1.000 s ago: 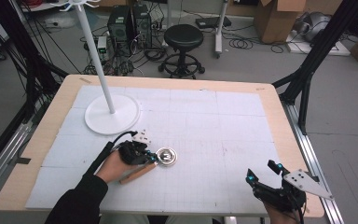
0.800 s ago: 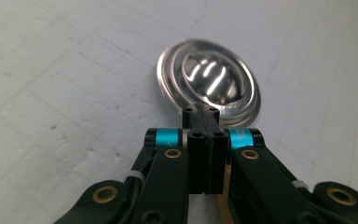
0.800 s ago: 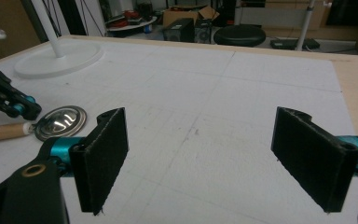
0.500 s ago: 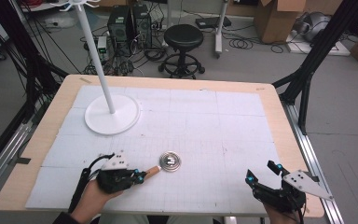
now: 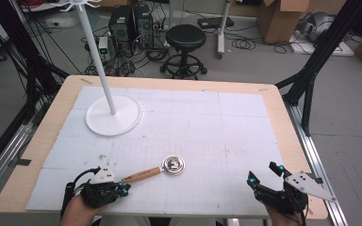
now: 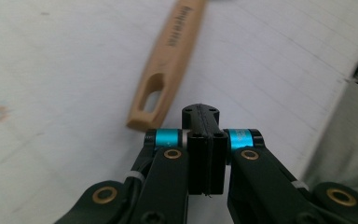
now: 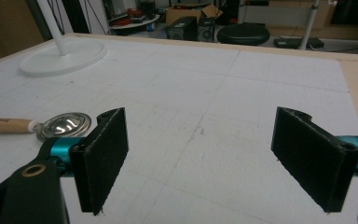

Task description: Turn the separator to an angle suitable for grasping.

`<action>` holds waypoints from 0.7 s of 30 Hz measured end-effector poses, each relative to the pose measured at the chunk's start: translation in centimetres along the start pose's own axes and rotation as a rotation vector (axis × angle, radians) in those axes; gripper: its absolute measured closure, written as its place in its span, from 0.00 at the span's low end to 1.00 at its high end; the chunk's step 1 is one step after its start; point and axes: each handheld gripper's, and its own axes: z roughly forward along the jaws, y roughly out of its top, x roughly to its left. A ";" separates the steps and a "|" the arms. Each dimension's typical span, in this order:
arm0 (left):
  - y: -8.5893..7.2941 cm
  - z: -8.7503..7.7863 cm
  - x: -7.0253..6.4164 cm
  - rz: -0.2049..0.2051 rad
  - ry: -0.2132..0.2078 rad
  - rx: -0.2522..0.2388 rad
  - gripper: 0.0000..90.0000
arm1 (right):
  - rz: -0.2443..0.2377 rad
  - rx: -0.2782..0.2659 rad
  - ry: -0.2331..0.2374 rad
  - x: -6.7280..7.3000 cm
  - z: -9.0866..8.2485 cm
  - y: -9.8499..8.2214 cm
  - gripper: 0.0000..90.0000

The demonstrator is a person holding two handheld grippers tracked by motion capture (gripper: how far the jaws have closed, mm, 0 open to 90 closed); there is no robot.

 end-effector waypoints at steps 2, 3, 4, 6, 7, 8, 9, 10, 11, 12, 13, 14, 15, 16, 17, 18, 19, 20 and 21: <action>0.3 0.2 0.6 -0.025 0.043 -0.016 0.99 | 0.007 0.007 0.001 0.0 0.2 -0.1 0.19; 0.5 0.4 0.8 -0.032 0.064 -0.016 0.99 | 0.012 0.012 0.003 0.0 0.2 -0.1 0.19; 0.6 0.6 1.1 -0.039 0.080 -0.015 0.99 | 0.010 0.012 0.004 0.0 0.3 -0.1 0.19; 1.1 1.2 1.6 -0.054 0.100 -0.011 0.99 | 0.004 0.010 0.004 0.1 0.3 -0.1 0.19; 1.3 1.6 1.8 -0.064 0.117 -0.012 0.99 | 0.002 0.009 0.004 0.1 0.2 0.0 0.19; 1.4 1.8 2.0 -0.072 0.129 -0.010 0.99 | 0.004 0.008 0.002 0.1 0.2 0.0 0.19; 1.6 2.1 2.2 -0.086 0.137 -0.014 0.99 | 0.006 0.010 0.002 0.1 0.2 -0.1 0.19; 1.9 2.3 2.6 -0.105 0.155 -0.025 0.99 | 0.008 0.009 0.002 0.0 0.2 -0.1 0.19; 2.0 2.5 2.7 -0.114 0.165 -0.032 0.99 | 0.010 0.007 -0.001 0.0 0.1 -0.1 0.19; 2.1 2.6 3.0 -0.128 0.174 -0.044 0.99 | 0.010 0.007 -0.001 0.0 0.1 -0.1 0.19; 2.2 2.7 3.2 -0.141 0.179 -0.052 0.99 | 0.010 0.008 -0.002 0.0 0.1 -0.1 0.19; 2.2 2.7 3.5 -0.153 0.177 -0.056 0.98 | 0.011 0.009 -0.001 -0.1 0.0 -0.2 0.19; 2.2 2.6 3.7 -0.162 0.181 -0.067 0.98 | 0.011 0.007 -0.001 -0.2 0.0 -0.2 0.19; 2.1 2.2 4.0 -0.175 0.184 -0.088 0.98 | 0.012 0.008 -0.002 -0.2 0.0 -0.2 0.19; 2.1 1.8 4.4 -0.192 0.191 -0.105 0.98 | 0.015 0.007 0.000 -0.2 -0.1 -0.2 0.19; 2.1 1.6 4.8 -0.205 0.195 -0.120 0.98 | 0.016 0.007 -0.001 -0.2 -0.1 -0.2 0.19; 2.1 1.3 5.3 -0.211 0.210 -0.130 0.98 | 0.014 0.006 -0.002 -0.3 -0.1 -0.2 0.19; 2.1 1.3 5.9 -0.203 0.235 -0.127 0.99 | 0.016 0.008 0.000 -0.2 -0.1 -0.2 0.19; 2.1 1.4 6.4 -0.207 0.232 -0.126 0.99 | 0.016 0.008 0.000 -0.2 -0.1 -0.2 0.19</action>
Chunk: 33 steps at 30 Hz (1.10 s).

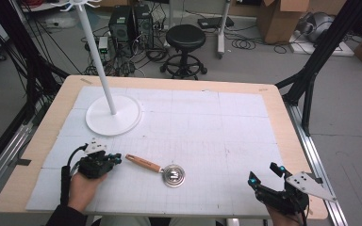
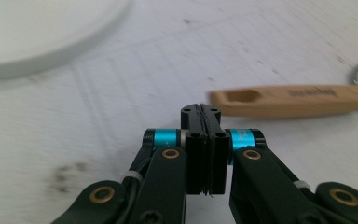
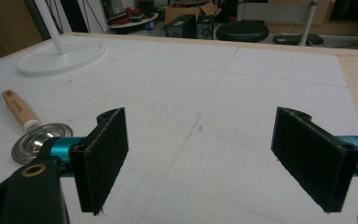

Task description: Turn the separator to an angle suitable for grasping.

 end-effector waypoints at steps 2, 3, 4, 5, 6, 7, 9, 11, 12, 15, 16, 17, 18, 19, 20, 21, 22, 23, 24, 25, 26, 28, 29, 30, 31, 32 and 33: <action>0.2 0.4 0.5 -0.002 0.000 -0.004 0.99 | -0.005 0.002 0.002 0.1 0.0 0.0 0.19; 0.3 0.6 0.6 -0.004 -0.004 0.002 0.99 | -0.009 0.003 0.002 0.2 0.1 0.0 0.19; 0.4 0.8 0.6 0.000 -0.013 0.007 1.00 | -0.010 0.003 0.003 0.1 0.1 0.0 0.19; 0.4 0.9 0.4 0.008 -0.025 0.007 1.00 | -0.010 0.003 0.003 0.1 0.1 0.0 0.19; 0.3 1.0 0.1 0.020 -0.037 0.011 0.99 | -0.006 0.002 0.002 0.1 0.1 0.0 0.19; 0.4 1.1 -0.2 0.035 -0.041 0.016 0.99 | -0.003 0.002 0.000 0.1 0.1 0.0 0.19; 0.4 1.2 -0.5 0.044 -0.046 0.012 0.99 | -0.006 0.002 -0.001 0.0 0.1 0.0 0.19; 0.5 1.5 -0.7 0.045 -0.053 0.007 0.99 | -0.004 0.003 -0.001 0.0 0.1 0.0 0.19; 0.5 1.5 -0.8 0.058 -0.057 0.011 0.99 | -0.001 0.001 0.002 0.1 0.0 0.0 0.19; 0.9 1.7 -1.6 0.084 -0.073 0.015 0.99 | -0.008 0.001 -0.001 0.1 0.0 0.1 0.19; 1.0 1.8 -1.8 0.086 -0.077 0.016 0.99 | -0.008 0.000 -0.002 0.1 0.0 0.1 0.19; 1.0 1.8 -2.0 0.094 -0.080 0.022 0.99 | -0.006 -0.001 -0.001 0.1 0.0 0.1 0.19; 1.0 1.9 -2.2 0.095 -0.085 0.023 0.99 | -0.006 -0.002 -0.002 0.0 0.0 0.1 0.19; 1.0 2.0 -2.5 0.097 -0.095 0.025 0.99 | -0.006 -0.003 -0.004 0.0 0.0 0.1 0.19; 0.9 2.1 -2.9 0.104 -0.101 0.031 1.00 | -0.007 -0.002 -0.004 0.0 -0.1 0.1 0.19; 0.9 2.3 -3.2 0.105 -0.105 0.032 1.00 | -0.007 -0.002 -0.004 0.0 -0.1 0.1 0.19; 0.9 2.4 -3.6 0.110 -0.115 0.037 0.99 | -0.006 -0.002 -0.004 0.0 -0.1 0.1 0.19; 0.8 2.6 -4.1 0.124 -0.119 0.041 0.99 | -0.006 -0.002 -0.003 0.0 -0.1 0.1 0.19; 0.8 2.8 -4.6 0.133 -0.126 0.046 0.99 | -0.006 -0.002 -0.003 0.0 -0.1 0.1 0.19; 0.8 2.9 -5.0 0.135 -0.132 0.046 0.99 | -0.008 -0.003 -0.003 0.0 -0.1 0.1 0.19; 0.8 3.1 -5.5 0.135 -0.137 0.044 0.99 | -0.008 -0.003 -0.004 0.0 -0.2 0.1 0.19; 0.9 3.5 -6.4 0.139 -0.152 0.044 0.99 | -0.006 -0.005 -0.008 -0.1 -0.2 0.1 0.19; 0.9 3.7 -6.9 0.142 -0.160 0.046 0.99 | -0.005 -0.004 -0.007 -0.1 -0.2 0.1 0.19; 0.9 3.9 -7.4 0.152 -0.168 0.049 0.99 | -0.005 -0.003 -0.008 -0.1 -0.2 0.1 0.19; 0.9 4.1 -8.0 0.153 -0.179 0.051 0.99 | -0.003 -0.002 -0.008 -0.1 -0.2 0.1 0.19; 0.9 4.3 -8.4 0.153 -0.184 0.050 0.99 | -0.002 -0.002 -0.008 -0.1 -0.2 0.1 0.19; 1.0 4.4 -8.8 0.152 -0.190 0.048 0.99 | -0.005 -0.002 -0.007 -0.2 -0.2 0.1 0.19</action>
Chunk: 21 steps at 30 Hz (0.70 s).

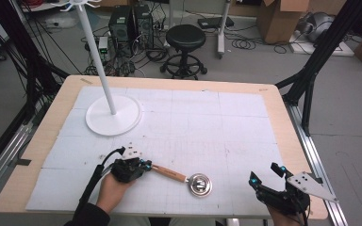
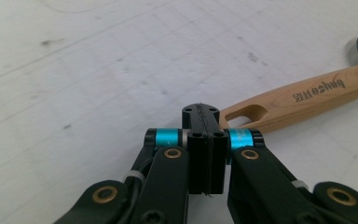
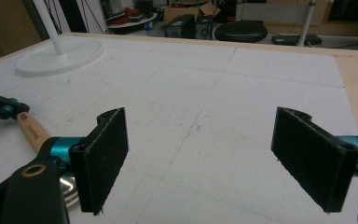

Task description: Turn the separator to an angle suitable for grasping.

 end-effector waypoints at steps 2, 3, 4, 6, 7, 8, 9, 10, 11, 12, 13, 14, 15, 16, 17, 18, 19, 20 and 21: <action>0.2 0.4 -0.6 -0.010 -0.018 -0.009 0.99 | 0.003 0.001 -0.001 0.0 0.0 0.0 0.19; 0.3 0.5 -0.8 -0.008 -0.026 -0.008 0.99 | 0.005 0.001 0.001 0.0 0.0 0.0 0.19; 0.4 0.7 -1.2 -0.012 -0.031 -0.009 0.99 | 0.005 0.004 0.004 0.0 0.0 -0.1 0.19; 0.5 1.2 -1.8 0.002 -0.044 0.003 0.99 | 0.009 0.000 0.009 0.0 0.1 -0.1 0.19; 0.5 1.4 -2.1 0.003 -0.051 -0.001 0.99 | 0.015 0.000 0.010 0.0 0.1 0.0 0.19; 0.6 1.5 -2.3 -0.002 -0.061 -0.006 0.99 | 0.012 -0.002 0.013 0.0 0.1 0.0 0.19; 0.7 1.6 -2.6 -0.006 -0.074 -0.014 0.99 | 0.012 -0.001 0.016 0.0 0.2 0.0 0.19; 0.8 1.6 -2.7 -0.010 -0.078 -0.022 0.99 | 0.010 0.001 0.021 0.0 0.2 0.0 0.19; 0.8 1.5 -3.0 -0.012 -0.076 -0.036 0.99 | 0.011 0.003 0.022 0.0 0.2 -0.1 0.19; 0.9 1.4 -3.0 -0.006 -0.075 -0.032 0.99 | 0.009 0.002 0.023 0.0 0.3 -0.1 0.19; 0.9 1.0 -2.9 -0.004 -0.068 -0.040 0.99 | 0.004 0.003 0.027 0.0 0.3 -0.1 0.19; 0.8 0.4 -2.6 -0.016 -0.060 -0.065 0.98 | 0.004 0.009 0.035 0.0 0.4 -0.1 0.19; 0.8 -0.1 -2.3 -0.025 -0.059 -0.077 0.97 | -0.012 0.018 0.040 0.0 0.4 -0.1 0.19; 0.6 -0.7 -1.8 -0.048 -0.059 -0.102 0.94 | -0.027 0.023 0.042 0.0 0.5 -0.1 0.19; 0.4 -1.5 -1.3 -0.057 -0.054 -0.121 0.92 | -0.040 0.030 0.048 0.0 0.5 -0.2 0.19; 0.2 -2.3 -0.7 -0.065 -0.050 -0.137 0.88 | -0.034 0.034 0.054 0.0 0.6 -0.2 0.19; -0.1 -3.2 -0.1 -0.076 -0.049 -0.160 0.83 | -0.030 0.031 0.058 0.1 0.7 -0.2 0.19; -0.5 -4.1 0.5 -0.085 -0.041 -0.190 0.76 | -0.037 0.028 0.070 0.1 0.7 -0.2 0.18; -0.9 -5.1 1.2 -0.096 -0.036 -0.221 0.68 | -0.053 0.018 0.082 0.3 0.7 -0.1 0.16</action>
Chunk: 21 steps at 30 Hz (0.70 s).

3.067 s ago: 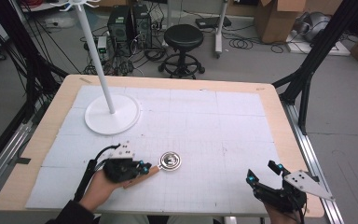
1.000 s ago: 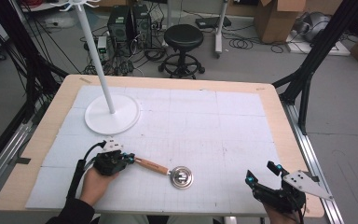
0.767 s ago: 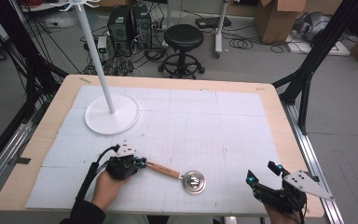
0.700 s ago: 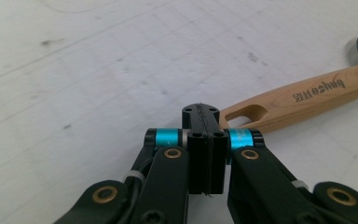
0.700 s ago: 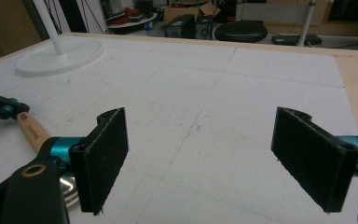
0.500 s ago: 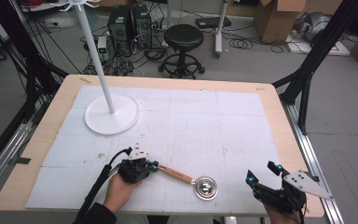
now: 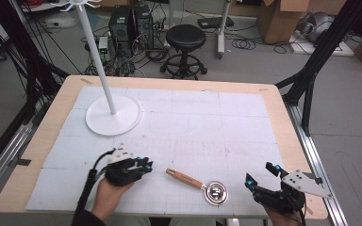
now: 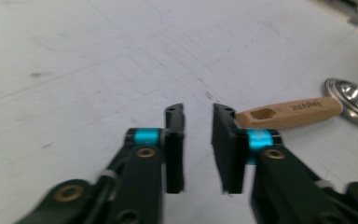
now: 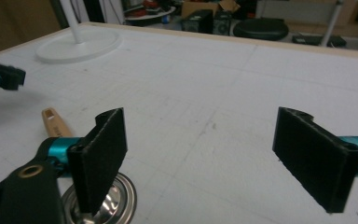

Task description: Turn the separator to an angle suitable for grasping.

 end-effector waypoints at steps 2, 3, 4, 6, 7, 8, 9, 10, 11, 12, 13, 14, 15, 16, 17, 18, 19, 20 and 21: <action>-0.2 -2.1 1.1 -0.018 0.018 -0.057 0.57 | -0.040 -0.016 0.029 0.4 0.1 0.2 0.16; -0.4 -3.1 1.7 -0.023 0.024 -0.079 0.54 | -0.061 -0.022 0.042 0.6 0.2 0.2 0.16; -0.4 -4.0 2.1 -0.026 0.034 -0.100 0.49 | -0.083 -0.026 0.055 0.7 0.3 0.2 0.16; -0.5 -5.7 2.8 -0.022 0.048 -0.141 0.40 | -0.099 -0.033 0.093 1.1 0.7 0.3 0.16; -0.5 -6.5 3.1 -0.011 0.058 -0.154 0.33 | -0.108 -0.034 0.105 1.3 0.9 0.3 0.16; -0.6 -7.3 3.3 0.005 0.068 -0.167 0.27 | -0.112 -0.034 0.125 1.4 1.1 0.4 0.16; -0.8 -8.0 3.5 0.012 0.079 -0.184 0.25 | -0.100 -0.028 0.155 1.6 1.4 0.5 0.16; -1.0 -8.7 3.8 0.016 0.086 -0.202 0.23 | -0.093 -0.015 0.181 1.8 1.6 0.6 0.18; -1.2 -9.4 4.1 0.018 0.084 -0.226 0.21 | -0.099 -0.002 0.190 2.1 1.8 0.7 0.21; -1.3 -9.8 4.2 0.015 0.082 -0.242 0.20 | -0.109 0.006 0.204 2.4 2.1 0.7 0.22; -1.4 -10.3 4.4 0.012 0.078 -0.256 0.20 | -0.100 0.014 0.208 2.6 2.3 0.7 0.21; -1.5 -10.7 4.5 0.015 0.077 -0.271 0.20 | -0.091 0.020 0.211 2.8 2.6 0.8 0.19; -1.6 -11.1 4.5 0.025 0.076 -0.284 0.20 | -0.082 0.027 0.208 2.9 2.9 0.8 0.17; -1.7 -11.3 4.6 0.027 0.072 -0.291 0.20 | -0.082 0.031 0.215 3.1 3.1 0.8 0.17; -1.9 -11.6 4.7 0.026 0.061 -0.299 0.21 | -0.090 0.033 0.218 3.2 3.2 0.8 0.17; -2.1 -11.8 4.9 0.021 0.055 -0.310 0.21 | -0.099 0.036 0.218 3.4 3.2 0.9 0.17; -2.2 -11.9 5.0 0.015 0.058 -0.317 0.21 | -0.104 0.037 0.220 3.5 3.3 1.0 0.17; -2.3 -11.9 5.1 0.005 0.057 -0.318 0.21 | -0.105 0.036 0.219 3.6 3.4 1.0 0.17; -2.4 -12.0 5.3 0.008 0.064 -0.313 0.21 | -0.104 0.036 0.219 3.7 3.4 1.1 0.17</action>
